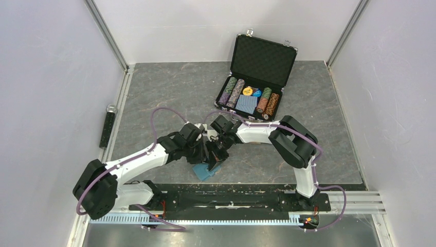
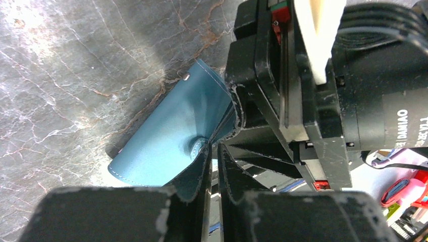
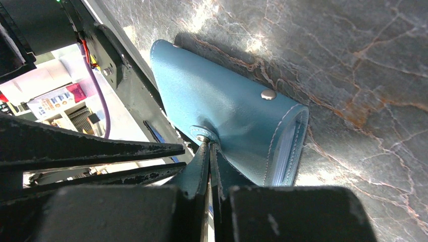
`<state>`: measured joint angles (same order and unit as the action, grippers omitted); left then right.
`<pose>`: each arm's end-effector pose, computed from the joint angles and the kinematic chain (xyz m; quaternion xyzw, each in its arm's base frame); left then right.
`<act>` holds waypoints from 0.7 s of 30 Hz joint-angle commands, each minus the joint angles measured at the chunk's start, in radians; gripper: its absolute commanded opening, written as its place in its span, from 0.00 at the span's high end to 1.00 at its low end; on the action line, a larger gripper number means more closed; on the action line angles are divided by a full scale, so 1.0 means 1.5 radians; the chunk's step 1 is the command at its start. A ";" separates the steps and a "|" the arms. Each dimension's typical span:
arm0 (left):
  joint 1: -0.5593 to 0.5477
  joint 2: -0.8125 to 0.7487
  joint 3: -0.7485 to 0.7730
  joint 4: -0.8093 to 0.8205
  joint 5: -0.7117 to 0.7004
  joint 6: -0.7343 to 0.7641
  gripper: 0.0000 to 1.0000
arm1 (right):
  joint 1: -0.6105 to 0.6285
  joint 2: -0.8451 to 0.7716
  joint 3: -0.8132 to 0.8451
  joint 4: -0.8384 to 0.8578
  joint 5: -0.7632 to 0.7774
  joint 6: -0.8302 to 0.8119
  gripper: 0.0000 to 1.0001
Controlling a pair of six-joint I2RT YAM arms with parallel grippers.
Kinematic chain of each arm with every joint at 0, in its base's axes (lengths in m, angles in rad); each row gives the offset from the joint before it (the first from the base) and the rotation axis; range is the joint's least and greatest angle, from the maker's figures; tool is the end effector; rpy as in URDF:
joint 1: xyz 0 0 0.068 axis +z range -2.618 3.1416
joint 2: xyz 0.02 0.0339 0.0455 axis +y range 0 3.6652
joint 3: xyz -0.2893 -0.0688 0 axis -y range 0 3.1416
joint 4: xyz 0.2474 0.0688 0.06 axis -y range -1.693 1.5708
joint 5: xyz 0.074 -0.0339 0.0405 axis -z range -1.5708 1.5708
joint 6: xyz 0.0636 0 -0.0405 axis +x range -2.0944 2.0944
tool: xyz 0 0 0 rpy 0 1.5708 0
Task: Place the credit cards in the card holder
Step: Close the card holder at the center of the board.
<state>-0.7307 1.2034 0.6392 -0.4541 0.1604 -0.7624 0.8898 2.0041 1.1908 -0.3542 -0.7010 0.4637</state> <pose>0.1638 -0.1604 0.1855 0.0066 0.9592 -0.2412 0.1472 0.2220 0.3391 0.1248 0.2618 -0.8848 -0.3801 0.0640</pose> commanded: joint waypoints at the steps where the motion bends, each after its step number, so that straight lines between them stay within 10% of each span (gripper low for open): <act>1: -0.006 -0.059 -0.020 0.031 -0.020 -0.045 0.86 | 0.013 0.060 -0.025 -0.042 0.167 -0.042 1.00; 10: -0.006 -0.246 -0.101 0.033 -0.078 -0.152 0.86 | 0.005 0.044 -0.035 -0.013 0.157 -0.036 1.00; 21: -0.010 -0.157 -0.131 0.103 0.016 -0.143 0.98 | -0.003 0.037 -0.047 0.004 0.151 -0.027 1.00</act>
<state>-0.7368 0.9131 0.4423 -0.3916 0.1333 -0.9466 0.8845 1.9987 1.1759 -0.3305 -0.7063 0.4767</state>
